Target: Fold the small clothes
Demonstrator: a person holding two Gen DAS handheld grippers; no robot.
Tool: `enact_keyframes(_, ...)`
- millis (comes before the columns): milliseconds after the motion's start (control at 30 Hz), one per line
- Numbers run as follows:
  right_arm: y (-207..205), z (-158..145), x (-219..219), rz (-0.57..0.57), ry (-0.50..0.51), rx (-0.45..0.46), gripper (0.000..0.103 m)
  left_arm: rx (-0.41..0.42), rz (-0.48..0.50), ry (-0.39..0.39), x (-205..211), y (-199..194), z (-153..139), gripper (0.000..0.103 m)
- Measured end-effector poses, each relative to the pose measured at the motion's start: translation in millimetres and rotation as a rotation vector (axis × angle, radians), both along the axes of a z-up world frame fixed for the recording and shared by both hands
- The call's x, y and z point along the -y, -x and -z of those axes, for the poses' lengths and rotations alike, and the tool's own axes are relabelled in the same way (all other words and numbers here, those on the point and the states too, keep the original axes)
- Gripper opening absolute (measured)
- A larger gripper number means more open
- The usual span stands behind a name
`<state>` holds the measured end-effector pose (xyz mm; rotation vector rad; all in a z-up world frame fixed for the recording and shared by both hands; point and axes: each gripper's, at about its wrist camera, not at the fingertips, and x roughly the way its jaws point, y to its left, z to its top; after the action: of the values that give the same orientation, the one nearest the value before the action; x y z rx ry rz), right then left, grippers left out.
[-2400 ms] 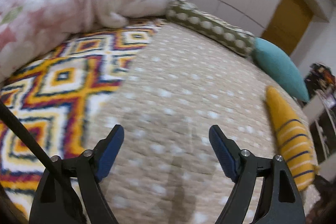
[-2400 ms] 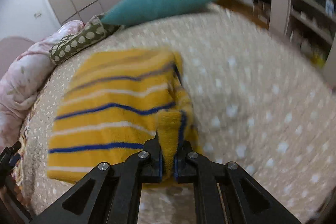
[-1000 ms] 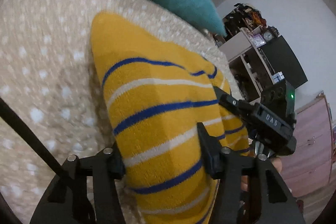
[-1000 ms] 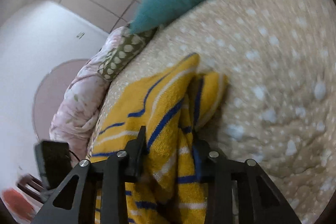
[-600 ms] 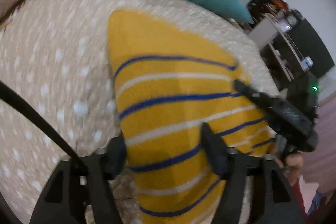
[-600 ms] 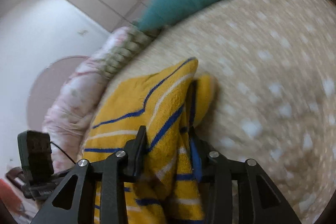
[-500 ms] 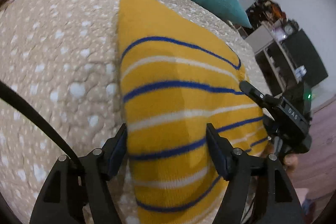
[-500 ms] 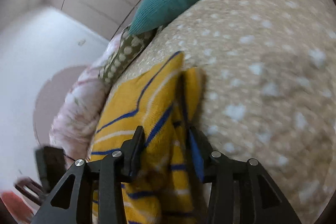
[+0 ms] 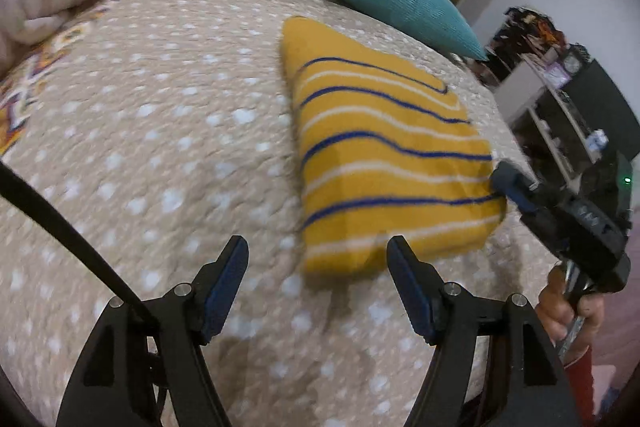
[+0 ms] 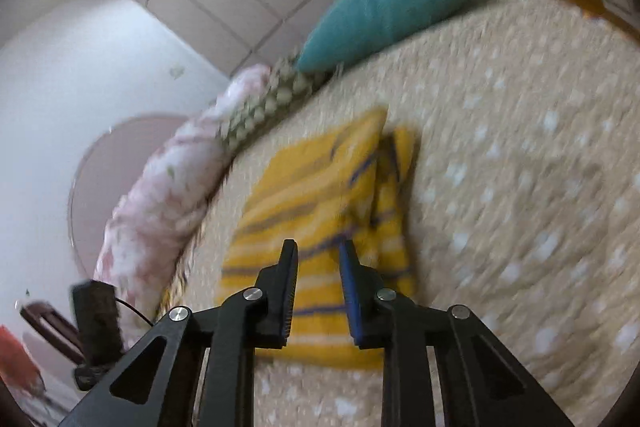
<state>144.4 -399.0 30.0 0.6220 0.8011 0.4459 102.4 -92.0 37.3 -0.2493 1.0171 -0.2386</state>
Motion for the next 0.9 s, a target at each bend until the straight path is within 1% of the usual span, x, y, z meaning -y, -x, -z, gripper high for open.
enact_keyframes(33, -2, 10, -8, -0.006, 0.035, -0.028, 0.019, 0.009, -0.015, -0.023, -5, 6, 3, 0.071)
enact_keyframes(67, -2, 20, -12, 0.002, 0.076, -0.052, 0.016, 0.022, -0.036, -0.065, -7, 13, 4, 0.071)
enact_keyframes(100, 1, 30, -15, 0.013, 0.113, -0.079, 0.007, 0.033, -0.056, -0.121, -9, 21, 7, 0.071)
enact_keyframes(133, 7, 37, -14, 0.027, 0.116, -0.09, 0.004, 0.04, -0.068, -0.158, -11, 26, 10, 0.071)
enact_keyframes(200, 18, 38, -9, 0.063, 0.101, -0.089, 0.004, 0.044, -0.09, -0.213, -16, 39, 20, 0.071)
enact_keyframes(267, 22, 33, -12, 0.077, 0.135, -0.102, 0.004, 0.021, -0.102, -0.216, -22, 47, 31, 0.071)
enact_keyframes(300, 26, 26, -13, 0.084, 0.161, -0.097, 0.007, 0.02, -0.102, -0.213, -23, 48, 36, 0.071)
enact_keyframes(367, 38, 7, -13, 0.088, 0.173, -0.044, 0.011, 0.061, -0.092, -0.226, -21, 54, 39, 0.074)
enact_keyframes(400, 40, -3, -16, 0.077, 0.158, -0.009, 0.011, 0.076, -0.079, -0.238, -20, 56, 41, 0.078)
enact_keyframes(467, 35, -21, -28, 0.021, 0.092, 0.052, 0.011, 0.095, -0.069, -0.249, -17, 59, 44, 0.084)
enact_keyframes(500, 31, -24, -36, -0.016, 0.055, 0.063, 0.011, 0.11, -0.068, -0.242, -16, 60, 47, 0.089)
enact_keyframes(533, 24, -26, -45, -0.053, 0.026, 0.063, 0.011, 0.121, -0.069, -0.238, -15, 60, 49, 0.093)
enact_keyframes(567, 13, -26, -58, -0.103, -0.011, 0.053, 0.011, 0.141, -0.07, -0.24, -14, 61, 52, 0.094)
enact_keyframes(633, -7, -24, -80, -0.164, -0.05, 0.038, 0.011, 0.179, -0.07, -0.256, -10, 58, 58, 0.096)
enact_keyframes(667, -21, -22, -96, -0.208, -0.059, 0.029, 0.011, 0.187, -0.072, -0.257, -8, 56, 58, 0.096)
enact_keyframes(733, -40, -12, -116, -0.25, -0.061, 0.002, 0.011, 0.2, -0.074, -0.245, -10, 59, 59, 0.097)
enact_keyframes(800, -61, 8, -133, -0.318, -0.105, -0.07, 0.011, 0.212, -0.077, -0.233, -11, 61, 59, 0.097)
enact_keyframes(833, -65, 19, -138, -0.341, -0.125, -0.113, 0.008, 0.217, -0.076, -0.231, -11, 62, 58, 0.097)
enact_keyframes(867, -65, 29, -143, -0.349, -0.126, -0.148, 0.004, 0.219, -0.075, -0.229, -12, 64, 59, 0.097)
enact_keyframes(900, -61, 41, -147, -0.373, -0.108, -0.178, 0.002, 0.22, -0.075, -0.224, -12, 65, 59, 0.097)
